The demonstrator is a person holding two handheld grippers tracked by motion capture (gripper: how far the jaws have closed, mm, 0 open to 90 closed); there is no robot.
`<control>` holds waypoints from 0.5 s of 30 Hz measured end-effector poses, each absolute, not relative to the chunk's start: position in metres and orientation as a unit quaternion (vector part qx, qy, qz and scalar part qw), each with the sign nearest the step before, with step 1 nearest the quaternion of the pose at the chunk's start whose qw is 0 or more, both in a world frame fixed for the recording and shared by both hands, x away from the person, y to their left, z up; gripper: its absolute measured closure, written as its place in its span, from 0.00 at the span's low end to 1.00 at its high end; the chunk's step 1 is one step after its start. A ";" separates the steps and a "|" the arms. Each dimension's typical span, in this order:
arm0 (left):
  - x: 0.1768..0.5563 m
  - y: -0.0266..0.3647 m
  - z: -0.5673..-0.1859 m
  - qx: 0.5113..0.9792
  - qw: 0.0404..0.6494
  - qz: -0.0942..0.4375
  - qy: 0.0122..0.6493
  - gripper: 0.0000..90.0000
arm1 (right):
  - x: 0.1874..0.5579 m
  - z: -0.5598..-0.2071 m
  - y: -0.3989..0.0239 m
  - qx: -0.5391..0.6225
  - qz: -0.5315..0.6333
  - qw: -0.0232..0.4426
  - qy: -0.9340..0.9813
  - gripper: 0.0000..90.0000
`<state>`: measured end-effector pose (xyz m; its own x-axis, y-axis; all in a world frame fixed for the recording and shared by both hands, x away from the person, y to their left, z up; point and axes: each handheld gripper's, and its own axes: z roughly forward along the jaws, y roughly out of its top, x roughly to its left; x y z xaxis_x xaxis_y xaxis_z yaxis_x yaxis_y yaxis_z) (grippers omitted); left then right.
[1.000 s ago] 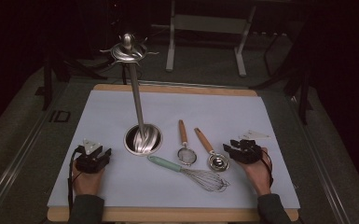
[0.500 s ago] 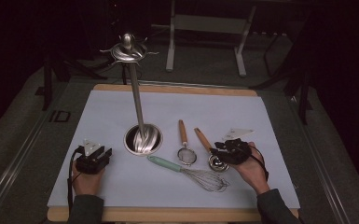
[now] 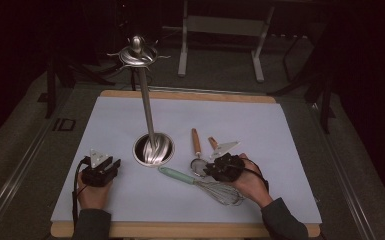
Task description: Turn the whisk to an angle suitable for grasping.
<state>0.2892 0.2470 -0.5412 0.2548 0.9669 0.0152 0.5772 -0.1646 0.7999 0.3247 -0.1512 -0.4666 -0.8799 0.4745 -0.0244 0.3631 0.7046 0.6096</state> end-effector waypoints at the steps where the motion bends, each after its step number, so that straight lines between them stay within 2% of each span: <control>1: 0.289 0.247 -0.541 0.711 0.350 0.278 0.543 0.73 | 0.324 -0.467 -0.148 0.223 0.307 0.090 0.921 0.86; 15: 0.288 0.248 -0.541 0.706 0.356 0.281 0.544 0.73 | 0.320 -0.481 -0.109 0.182 0.270 0.058 0.944 0.87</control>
<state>0.2879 0.2482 -0.5409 0.2491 0.9684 0.0091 0.5682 -0.1538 0.8084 0.3203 -0.1088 -0.4815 -0.9271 0.3746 -0.0124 0.3114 0.7884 0.5305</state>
